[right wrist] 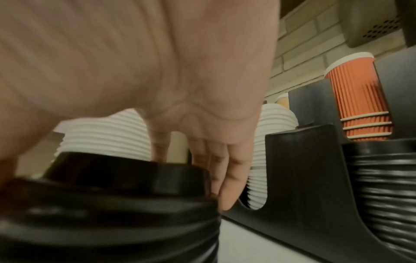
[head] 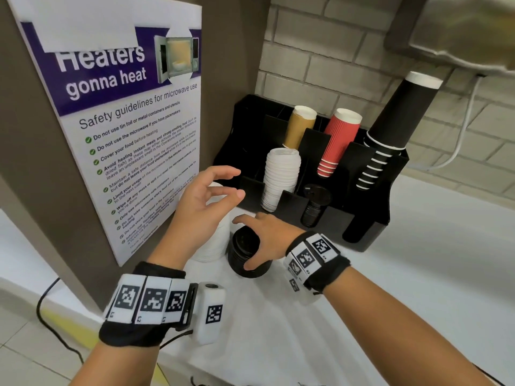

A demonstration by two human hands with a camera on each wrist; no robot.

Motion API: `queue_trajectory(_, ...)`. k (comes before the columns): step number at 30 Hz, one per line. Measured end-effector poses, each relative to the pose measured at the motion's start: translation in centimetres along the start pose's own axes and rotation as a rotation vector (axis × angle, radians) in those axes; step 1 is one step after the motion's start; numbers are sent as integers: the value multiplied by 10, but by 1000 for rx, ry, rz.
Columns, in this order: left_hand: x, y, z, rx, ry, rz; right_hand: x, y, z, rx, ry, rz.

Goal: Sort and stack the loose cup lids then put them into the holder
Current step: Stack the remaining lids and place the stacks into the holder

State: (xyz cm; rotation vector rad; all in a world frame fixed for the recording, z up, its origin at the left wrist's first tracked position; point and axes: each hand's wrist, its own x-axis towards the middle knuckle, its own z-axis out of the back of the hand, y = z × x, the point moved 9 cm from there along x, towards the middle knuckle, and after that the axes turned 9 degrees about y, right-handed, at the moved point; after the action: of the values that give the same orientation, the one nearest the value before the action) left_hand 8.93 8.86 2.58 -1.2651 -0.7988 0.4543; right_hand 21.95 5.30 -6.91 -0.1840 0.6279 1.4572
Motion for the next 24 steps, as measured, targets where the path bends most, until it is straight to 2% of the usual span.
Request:
queue_trajectory(4,-1,1,2,-4,-1,-6,-4,-1,7,65,-48,19)
queue_trajectory(7,-3,0,2,-14,-4,-18,-26,-5,33,311,-224,111)
queue_trajectory(10,-3,1,-16,-17,132,-11,-59,-6,55,692,-415,271)
queue_trajectory(13,-5,4,-44,-56,305,5,-85,8,58,982,-458,450)
queue_trajectory(16,-6,1,-55,-148,328,-44,-98,15,57,1044,-462,525)
queue_trajectory(24,-6,-2,-58,-211,270,-117,-113,1,59,1012,-536,418)
